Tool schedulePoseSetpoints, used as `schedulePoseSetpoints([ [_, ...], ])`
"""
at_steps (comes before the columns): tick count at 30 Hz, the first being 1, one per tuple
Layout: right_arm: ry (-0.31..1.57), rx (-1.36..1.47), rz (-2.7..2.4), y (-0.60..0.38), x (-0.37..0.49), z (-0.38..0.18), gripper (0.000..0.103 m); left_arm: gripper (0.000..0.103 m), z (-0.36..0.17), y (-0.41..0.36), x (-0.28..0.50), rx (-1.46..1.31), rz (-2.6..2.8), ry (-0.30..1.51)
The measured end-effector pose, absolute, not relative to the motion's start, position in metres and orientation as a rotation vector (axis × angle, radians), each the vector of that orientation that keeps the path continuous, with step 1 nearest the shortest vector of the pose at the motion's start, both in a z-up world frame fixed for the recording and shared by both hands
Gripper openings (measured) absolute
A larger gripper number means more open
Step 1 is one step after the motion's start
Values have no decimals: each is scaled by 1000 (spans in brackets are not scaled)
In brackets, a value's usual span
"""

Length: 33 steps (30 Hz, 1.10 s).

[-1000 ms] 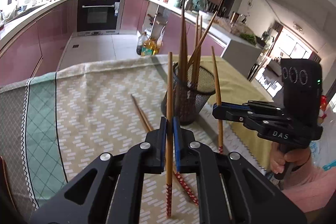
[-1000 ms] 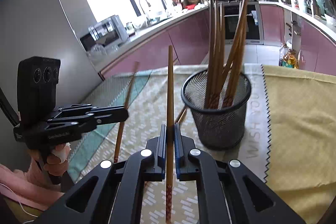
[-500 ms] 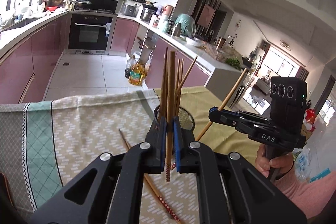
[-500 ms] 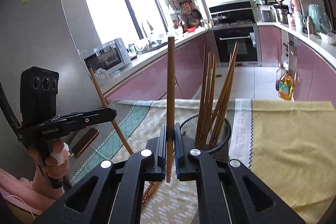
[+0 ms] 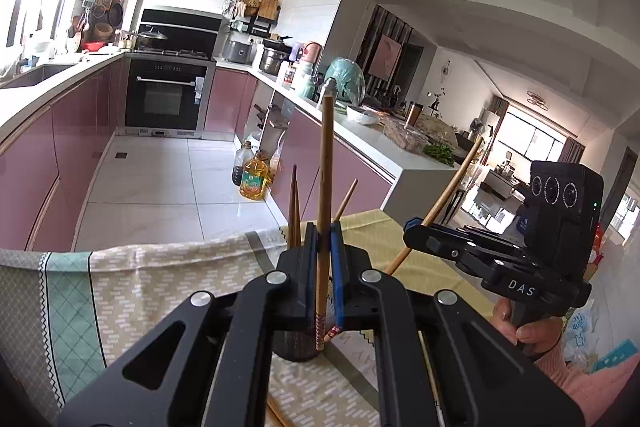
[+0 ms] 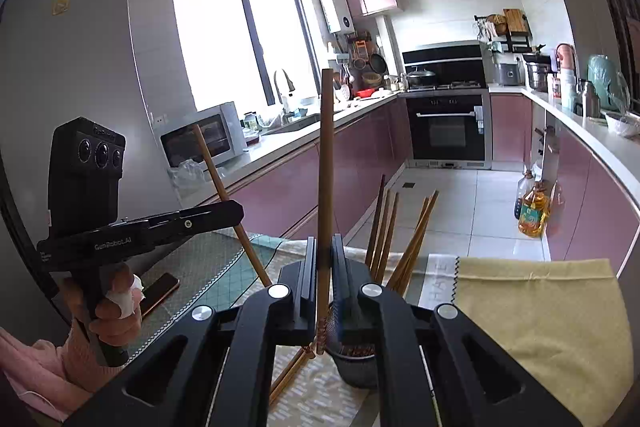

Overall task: Organize utensils
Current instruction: 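Raise the left tool's chopstick into the mesh cup while the right tool inserts its own, then open the left tool in the cup while the right tool releases, then withdraw both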

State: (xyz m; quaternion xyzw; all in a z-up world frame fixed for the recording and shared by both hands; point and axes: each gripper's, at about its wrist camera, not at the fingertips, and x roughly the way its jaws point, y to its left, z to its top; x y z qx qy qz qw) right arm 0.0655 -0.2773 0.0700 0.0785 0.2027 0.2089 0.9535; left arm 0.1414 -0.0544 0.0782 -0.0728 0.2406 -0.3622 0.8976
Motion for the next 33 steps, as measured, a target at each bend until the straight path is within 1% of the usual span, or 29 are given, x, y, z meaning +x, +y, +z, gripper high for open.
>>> schedulePoseSetpoints([
  [6, 392, 152, 403, -281, 73, 77, 6, 7, 88, -62, 151, -152, -741, 477],
  [10, 402, 159, 387, -284, 83, 72, 6, 7, 86, -72, 152, -124, -718, 482],
  [28, 632, 185, 414, -275, 123, 24, 6, 7, 32, -109, 171, 9, -744, 674],
  [33, 673, 190, 403, -275, 135, 13, 6, 8, 26, -115, 180, 20, -729, 687],
])
